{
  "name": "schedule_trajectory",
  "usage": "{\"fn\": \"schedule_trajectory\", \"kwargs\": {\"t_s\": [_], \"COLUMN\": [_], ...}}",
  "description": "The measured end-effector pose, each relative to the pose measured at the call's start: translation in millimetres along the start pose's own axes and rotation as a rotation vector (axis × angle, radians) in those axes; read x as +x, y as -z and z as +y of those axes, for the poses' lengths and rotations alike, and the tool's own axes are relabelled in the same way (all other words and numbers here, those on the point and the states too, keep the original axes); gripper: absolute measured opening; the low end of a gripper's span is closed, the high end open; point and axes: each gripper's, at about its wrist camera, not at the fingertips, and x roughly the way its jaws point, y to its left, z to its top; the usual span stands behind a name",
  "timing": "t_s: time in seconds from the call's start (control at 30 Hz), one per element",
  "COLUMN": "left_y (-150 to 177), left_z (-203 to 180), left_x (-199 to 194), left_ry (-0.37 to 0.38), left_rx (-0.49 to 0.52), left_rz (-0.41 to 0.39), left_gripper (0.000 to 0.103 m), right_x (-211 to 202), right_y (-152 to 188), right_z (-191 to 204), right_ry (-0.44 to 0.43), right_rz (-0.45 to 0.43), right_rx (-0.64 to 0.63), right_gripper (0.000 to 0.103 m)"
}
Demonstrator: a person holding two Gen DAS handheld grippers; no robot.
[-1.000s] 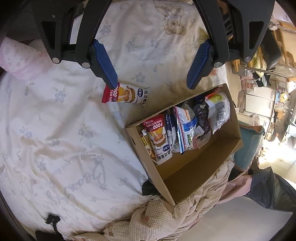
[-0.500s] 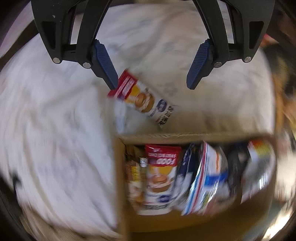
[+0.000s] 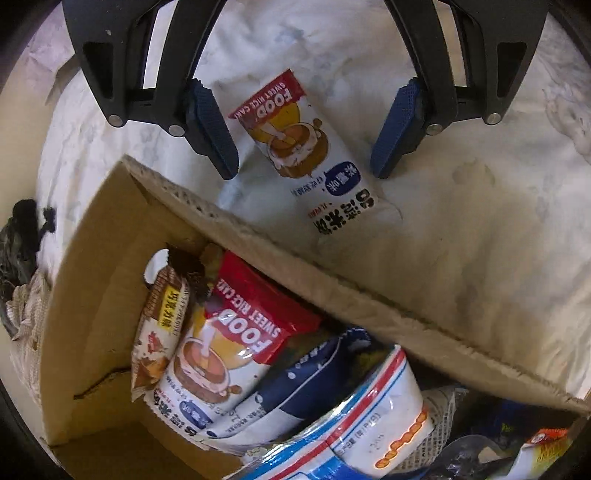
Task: Organize snacks
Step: 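Hold the tan bar in the left tool while the right tool grasps the white rice cake packet, then carry both packets over the box and lower them inside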
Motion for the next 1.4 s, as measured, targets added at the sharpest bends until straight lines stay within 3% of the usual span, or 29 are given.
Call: {"fn": "schedule_trajectory", "kwargs": {"t_s": [0.07, 0.13, 0.2, 0.3, 0.63, 1.1, 1.4], "left_y": [0.5, 0.7, 1.2, 1.6, 2.9, 9.1, 6.4], "left_z": [1.2, 2.5, 4.5, 7.9, 15.9, 35.1, 38.2], "left_x": [1.1, 2.6, 4.6, 5.8, 9.3, 15.2, 2.0], "left_ry": [-0.009, -0.016, -0.025, -0.039, -0.089, -0.166, -0.209], "left_rx": [-0.003, -0.01, -0.017, -0.023, -0.04, -0.093, -0.089], "left_rz": [0.002, 0.006, 0.011, 0.009, 0.005, 0.0, -0.096], "left_gripper": [0.023, 0.023, 0.023, 0.023, 0.023, 0.023, 0.023], "right_x": [1.6, 0.0, -1.6, -5.7, -41.7, -98.7, -129.6], "right_y": [-1.0, -3.0, -2.8, 0.7, 24.7, 39.1, 43.7], "right_z": [-2.4, -7.0, -6.2, -4.5, 13.1, 33.4, 7.7], "right_ry": [-0.064, -0.068, -0.091, -0.13, -0.205, -0.458, -0.555], "right_rz": [0.01, 0.007, 0.007, 0.012, -0.034, -0.18, -0.349], "right_rx": [0.035, 0.031, 0.03, 0.046, 0.045, 0.139, 0.196], "right_gripper": [0.06, 0.057, 0.043, 0.034, 0.033, 0.033, 0.033]}}
